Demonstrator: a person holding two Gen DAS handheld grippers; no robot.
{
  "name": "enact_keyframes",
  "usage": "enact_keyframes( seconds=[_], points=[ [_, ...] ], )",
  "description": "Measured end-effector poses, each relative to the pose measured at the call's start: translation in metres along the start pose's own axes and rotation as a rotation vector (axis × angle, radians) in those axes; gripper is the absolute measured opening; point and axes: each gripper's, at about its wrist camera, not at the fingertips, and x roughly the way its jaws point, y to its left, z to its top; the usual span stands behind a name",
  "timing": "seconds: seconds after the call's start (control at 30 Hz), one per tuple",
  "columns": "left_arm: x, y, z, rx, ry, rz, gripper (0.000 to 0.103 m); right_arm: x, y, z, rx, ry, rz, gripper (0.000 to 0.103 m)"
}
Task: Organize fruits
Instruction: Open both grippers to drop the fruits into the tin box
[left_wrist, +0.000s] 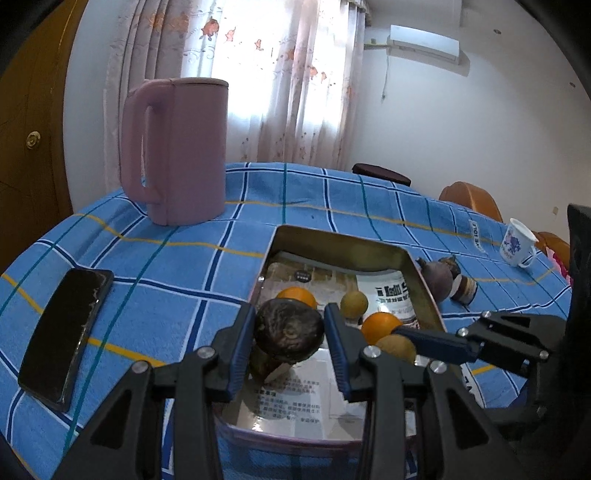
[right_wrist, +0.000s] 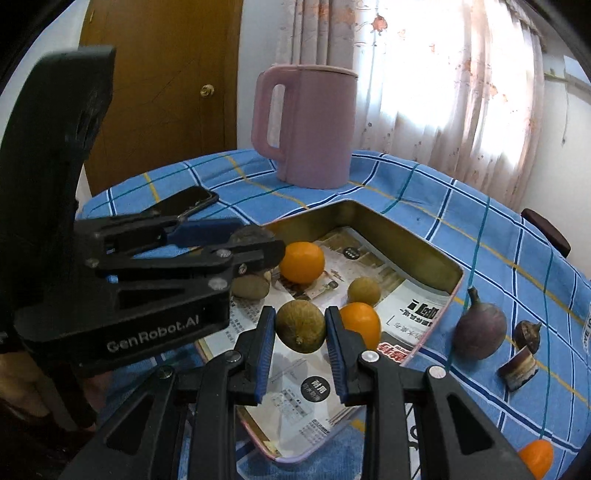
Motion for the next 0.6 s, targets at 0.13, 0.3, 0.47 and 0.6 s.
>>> enact_keyframes(
  seconds=[0.13,0.3,0.47,0.6],
  points=[
    [-0.005,-0.003,0.001,0.0,-0.019,-0.005,0.061,-0.006,-0.008,-0.003,0.017,-0.02,-0.019,0.047],
    [-0.01,-0.006,0.003,-0.01,-0.049,-0.009,0.072,-0.022,-0.022,-0.008,0.039,-0.047,-0.052,0.048],
    [-0.013,-0.01,0.005,-0.026,-0.069,-0.017,0.085,-0.033,-0.049,-0.012,0.062,-0.049,-0.157,0.05],
    [-0.012,-0.021,0.012,-0.003,-0.09,-0.009,0.087,-0.021,-0.092,-0.01,0.141,0.022,-0.293,0.054]
  ],
)
